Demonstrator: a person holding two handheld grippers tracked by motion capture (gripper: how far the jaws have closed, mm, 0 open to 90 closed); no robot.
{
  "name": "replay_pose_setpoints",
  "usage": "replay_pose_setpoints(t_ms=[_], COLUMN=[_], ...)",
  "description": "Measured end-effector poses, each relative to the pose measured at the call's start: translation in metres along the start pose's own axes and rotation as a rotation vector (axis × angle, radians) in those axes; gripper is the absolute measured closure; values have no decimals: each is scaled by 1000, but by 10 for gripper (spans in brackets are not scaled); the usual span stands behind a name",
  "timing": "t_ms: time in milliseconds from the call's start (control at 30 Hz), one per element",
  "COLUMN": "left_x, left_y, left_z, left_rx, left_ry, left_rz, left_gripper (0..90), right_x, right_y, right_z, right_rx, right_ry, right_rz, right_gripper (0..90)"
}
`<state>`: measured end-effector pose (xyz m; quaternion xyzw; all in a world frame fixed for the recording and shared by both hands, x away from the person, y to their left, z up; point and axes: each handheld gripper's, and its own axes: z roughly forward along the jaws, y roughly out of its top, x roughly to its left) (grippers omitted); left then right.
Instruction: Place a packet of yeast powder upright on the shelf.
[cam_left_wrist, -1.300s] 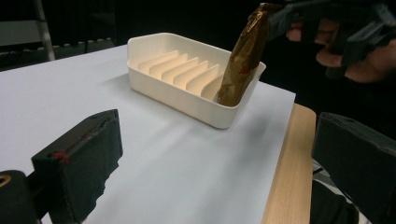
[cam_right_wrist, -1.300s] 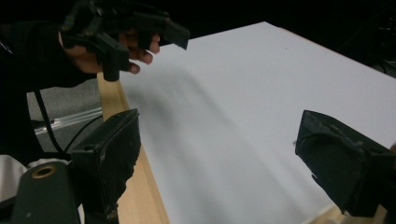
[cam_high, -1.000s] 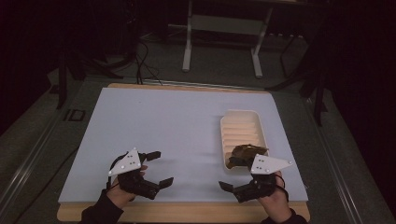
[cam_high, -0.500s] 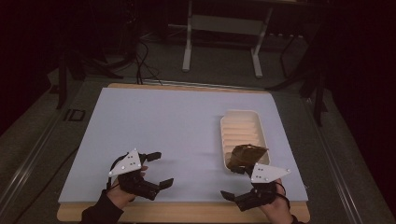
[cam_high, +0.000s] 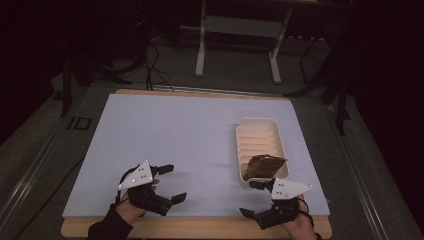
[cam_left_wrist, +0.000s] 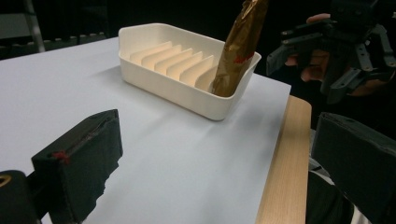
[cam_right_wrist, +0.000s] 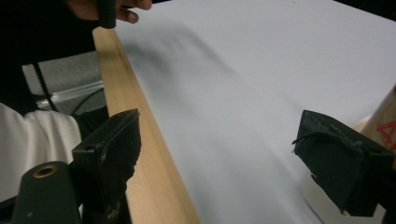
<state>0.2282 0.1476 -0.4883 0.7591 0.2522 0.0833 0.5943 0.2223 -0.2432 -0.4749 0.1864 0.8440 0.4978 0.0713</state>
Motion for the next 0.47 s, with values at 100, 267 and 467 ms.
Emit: replay_pose_setpoints(t_ms=[100,267,467], left_x=[0,-1,-2], left_y=[-2,-4,-3], left_z=[2,4,4], left_rx=[7,14,9], left_ry=[-2,-5,-3], left_rz=[3,10,14], left_gripper=[24,24,24], right_x=[-2,-1,-3], right_y=[0,0,0], right_z=[0,0,-1], right_rx=[-5,-14,-24], right_ry=[-3,2,2], right_rz=[-2,-15,-16], right_gripper=[143,143,143])
